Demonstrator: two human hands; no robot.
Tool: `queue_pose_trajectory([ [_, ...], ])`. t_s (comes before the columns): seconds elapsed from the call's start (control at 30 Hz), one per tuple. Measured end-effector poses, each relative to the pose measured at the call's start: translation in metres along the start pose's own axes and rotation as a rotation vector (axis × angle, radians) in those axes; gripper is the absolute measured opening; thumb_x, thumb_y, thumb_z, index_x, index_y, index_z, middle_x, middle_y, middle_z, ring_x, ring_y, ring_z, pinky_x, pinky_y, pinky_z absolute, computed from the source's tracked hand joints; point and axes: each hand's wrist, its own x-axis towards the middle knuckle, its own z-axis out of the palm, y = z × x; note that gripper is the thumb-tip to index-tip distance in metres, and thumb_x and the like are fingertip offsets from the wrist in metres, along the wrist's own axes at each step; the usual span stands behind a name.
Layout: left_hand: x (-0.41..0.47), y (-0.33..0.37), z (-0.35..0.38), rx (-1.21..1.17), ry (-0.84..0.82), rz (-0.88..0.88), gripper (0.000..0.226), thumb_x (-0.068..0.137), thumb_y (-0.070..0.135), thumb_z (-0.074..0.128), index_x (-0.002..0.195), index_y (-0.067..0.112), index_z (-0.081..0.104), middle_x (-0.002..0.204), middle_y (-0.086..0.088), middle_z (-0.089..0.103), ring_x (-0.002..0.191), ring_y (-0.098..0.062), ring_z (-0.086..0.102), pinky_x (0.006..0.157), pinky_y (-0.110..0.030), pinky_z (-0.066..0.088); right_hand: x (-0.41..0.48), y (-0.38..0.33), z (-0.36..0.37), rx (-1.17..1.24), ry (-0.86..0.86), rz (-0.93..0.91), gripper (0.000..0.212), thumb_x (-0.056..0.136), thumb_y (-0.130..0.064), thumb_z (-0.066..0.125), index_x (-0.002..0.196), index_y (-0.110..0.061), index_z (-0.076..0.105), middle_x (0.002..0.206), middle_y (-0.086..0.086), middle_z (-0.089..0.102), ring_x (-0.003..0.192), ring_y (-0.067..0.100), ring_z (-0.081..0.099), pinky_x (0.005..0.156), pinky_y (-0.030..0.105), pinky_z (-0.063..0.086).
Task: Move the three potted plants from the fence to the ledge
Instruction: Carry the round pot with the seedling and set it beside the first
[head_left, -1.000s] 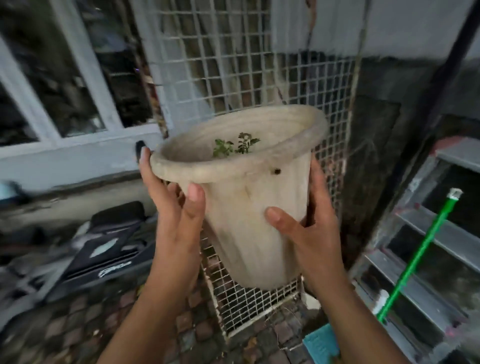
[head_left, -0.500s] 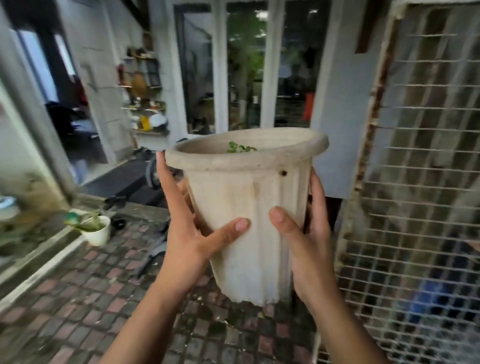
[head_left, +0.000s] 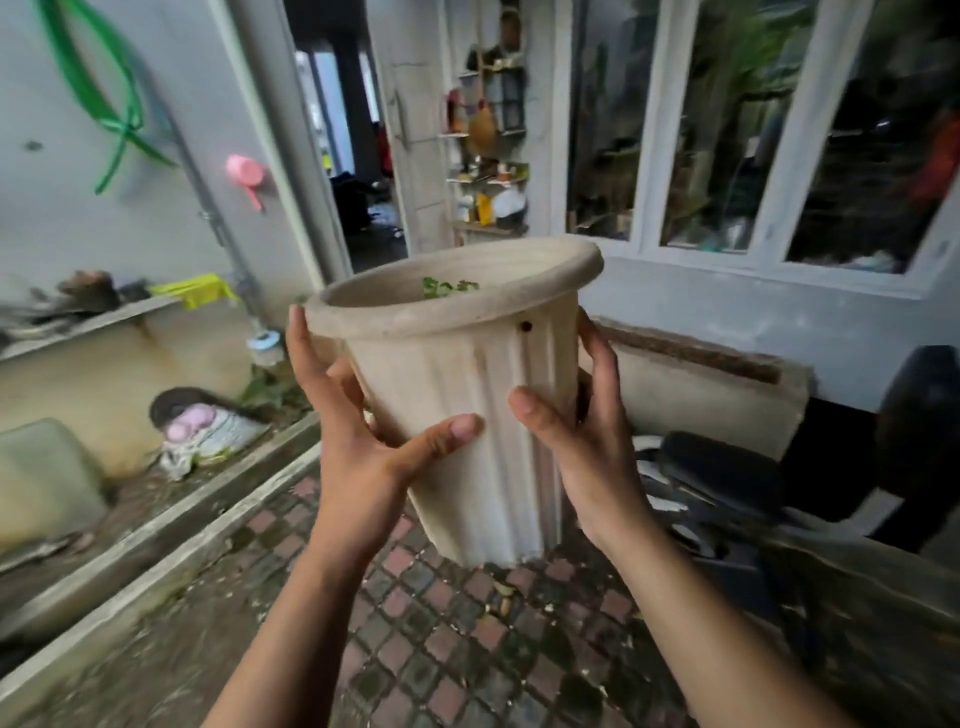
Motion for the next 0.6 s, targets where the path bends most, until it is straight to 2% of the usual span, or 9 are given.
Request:
queue_pose_trajectory([
  [0.17, 0.046, -0.054, -0.004, 0.119, 0.15, -0.03, 0.138, 0.06, 0.038, 0.102, 0.158, 0.055, 0.006, 0.151, -0.018, 0.052, 0.14, -0.034, 0.057, 0.111, -0.066, 0.048, 0.086, 0.069, 0.005, 0.065, -0.166, 0.08, 0.093, 0.073, -0.032, 0.083, 0.154, -0.032, 0.038, 0.137, -0.02, 0.066, 0.127, 0.005, 0.065, 0.098, 0.023, 0.055],
  [0.23, 0.062, -0.069, -0.012, 0.149, 0.219, -0.036, 0.138, 0.06, 0.035, 0.103, 0.158, 0.054, 0.008, 0.157, -0.017, 0.047, 0.142, -0.031, 0.056, 0.112, -0.061, 0.049, 0.119, 0.087, 0.015, 0.072, -0.245, 0.1, 0.097, 0.072, -0.033, 0.086, 0.155, -0.03, 0.038, 0.14, -0.017, 0.065, 0.13, 0.008, 0.064, 0.1, 0.025, 0.056],
  [0.3, 0.073, -0.084, -0.021, 0.183, 0.285, -0.058, 0.141, 0.059, 0.034, 0.103, 0.159, 0.053, 0.006, 0.156, -0.016, 0.048, 0.142, -0.027, 0.056, 0.112, -0.055, 0.051, 0.146, 0.107, 0.029, 0.074, -0.314, 0.094, 0.105, 0.069, -0.045, 0.091, 0.158, -0.032, 0.036, 0.15, -0.001, 0.058, 0.137, 0.018, 0.059, 0.108, 0.04, 0.055],
  [0.37, 0.085, -0.098, -0.031, 0.231, 0.369, -0.086, 0.143, 0.056, 0.036, 0.104, 0.158, 0.054, 0.005, 0.146, -0.012, 0.053, 0.137, -0.026, 0.061, 0.11, -0.058, 0.052, 0.168, 0.13, 0.048, 0.102, -0.378, 0.087, 0.107, 0.07, -0.046, 0.089, 0.16, -0.032, 0.033, 0.157, 0.006, 0.05, 0.142, 0.024, 0.054, 0.112, 0.05, 0.052],
  [0.43, 0.101, -0.116, -0.044, 0.27, 0.441, -0.101, 0.146, 0.053, 0.038, 0.104, 0.158, 0.053, 0.004, 0.143, -0.013, 0.055, 0.134, -0.027, 0.062, 0.109, -0.062, 0.051, 0.188, 0.157, 0.07, 0.127, -0.434, 0.102, 0.103, 0.074, -0.041, 0.084, 0.162, -0.031, 0.031, 0.16, 0.004, 0.046, 0.143, 0.02, 0.053, 0.112, 0.044, 0.053],
  [0.53, 0.128, -0.147, -0.071, 0.309, 0.507, -0.103, 0.144, 0.05, 0.039, 0.105, 0.155, 0.056, 0.007, 0.144, -0.012, 0.054, 0.133, -0.027, 0.064, 0.107, -0.058, 0.054, 0.218, 0.197, 0.102, 0.161, -0.515, 0.125, 0.1, 0.076, -0.042, 0.082, 0.161, -0.036, 0.03, 0.162, 0.0, 0.044, 0.143, 0.012, 0.053, 0.105, 0.025, 0.054],
  [0.6, 0.147, -0.173, -0.092, 0.333, 0.535, -0.089, 0.139, 0.05, 0.04, 0.105, 0.151, 0.062, 0.012, 0.141, -0.004, 0.056, 0.13, -0.022, 0.066, 0.104, -0.052, 0.057, 0.242, 0.226, 0.123, 0.176, -0.564, 0.14, 0.101, 0.074, -0.047, 0.083, 0.16, -0.042, 0.029, 0.161, 0.0, 0.045, 0.143, 0.014, 0.052, 0.107, 0.029, 0.054],
])
